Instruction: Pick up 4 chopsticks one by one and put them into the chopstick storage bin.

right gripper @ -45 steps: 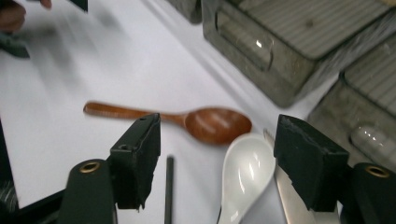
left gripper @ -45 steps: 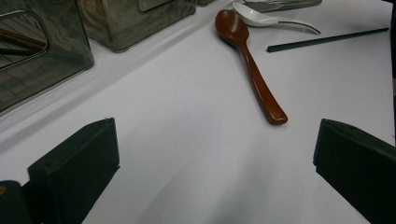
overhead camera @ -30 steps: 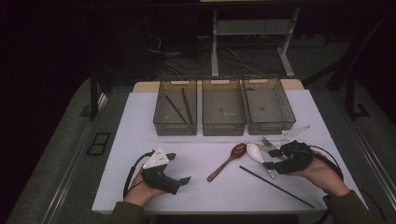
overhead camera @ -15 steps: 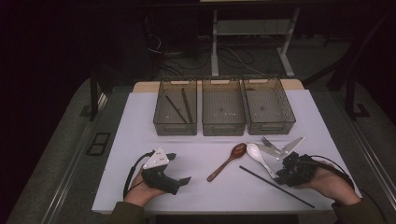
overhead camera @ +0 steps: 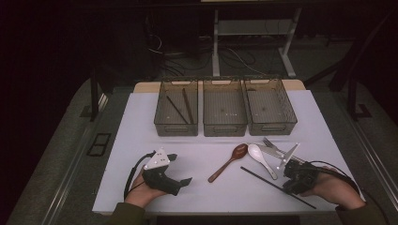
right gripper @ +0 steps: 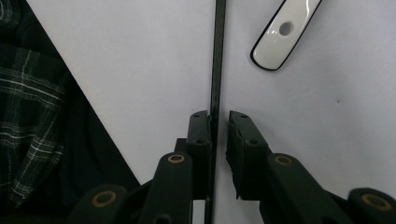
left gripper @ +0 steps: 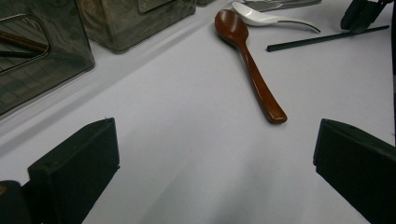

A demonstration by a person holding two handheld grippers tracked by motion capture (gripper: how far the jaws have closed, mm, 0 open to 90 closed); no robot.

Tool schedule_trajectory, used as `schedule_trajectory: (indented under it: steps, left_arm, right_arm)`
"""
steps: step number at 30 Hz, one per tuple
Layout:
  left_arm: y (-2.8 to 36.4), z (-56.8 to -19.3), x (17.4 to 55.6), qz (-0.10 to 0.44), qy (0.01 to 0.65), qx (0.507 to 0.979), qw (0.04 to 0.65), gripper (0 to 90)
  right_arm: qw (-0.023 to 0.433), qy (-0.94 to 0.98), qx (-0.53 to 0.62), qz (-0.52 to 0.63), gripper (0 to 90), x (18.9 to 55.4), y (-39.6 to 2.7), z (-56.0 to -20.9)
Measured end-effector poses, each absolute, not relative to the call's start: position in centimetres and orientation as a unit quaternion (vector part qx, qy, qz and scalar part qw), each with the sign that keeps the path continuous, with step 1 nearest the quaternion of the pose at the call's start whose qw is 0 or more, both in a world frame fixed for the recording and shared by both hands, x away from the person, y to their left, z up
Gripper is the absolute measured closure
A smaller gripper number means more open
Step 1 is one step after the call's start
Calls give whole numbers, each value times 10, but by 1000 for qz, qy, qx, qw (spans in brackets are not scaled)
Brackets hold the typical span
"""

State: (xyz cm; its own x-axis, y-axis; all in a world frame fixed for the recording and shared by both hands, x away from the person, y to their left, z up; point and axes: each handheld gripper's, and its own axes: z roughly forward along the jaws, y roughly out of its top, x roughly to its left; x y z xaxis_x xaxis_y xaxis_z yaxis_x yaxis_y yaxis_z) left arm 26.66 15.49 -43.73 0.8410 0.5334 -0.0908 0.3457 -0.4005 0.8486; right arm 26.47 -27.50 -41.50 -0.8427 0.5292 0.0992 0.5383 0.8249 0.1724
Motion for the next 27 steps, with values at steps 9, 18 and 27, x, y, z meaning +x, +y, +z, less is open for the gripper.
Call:
schedule_trajectory:
  steps: [9, 18, 27]
  left_arm:
    - [155, -437, 267, 98, 265, 831, 479, 0]
    - [154, -438, 266, 99, 264, 830, 481, 0]
    - [155, -437, 266, 99, 264, 830, 481, 0]
  right_arm:
    - [21, -961, -264, -76, 830, 263, -268, -419]
    - [9, -964, -258, -57, 854, 262, -263, -419]
    - [16, -962, -259, -82, 855, 263, -267, -416]
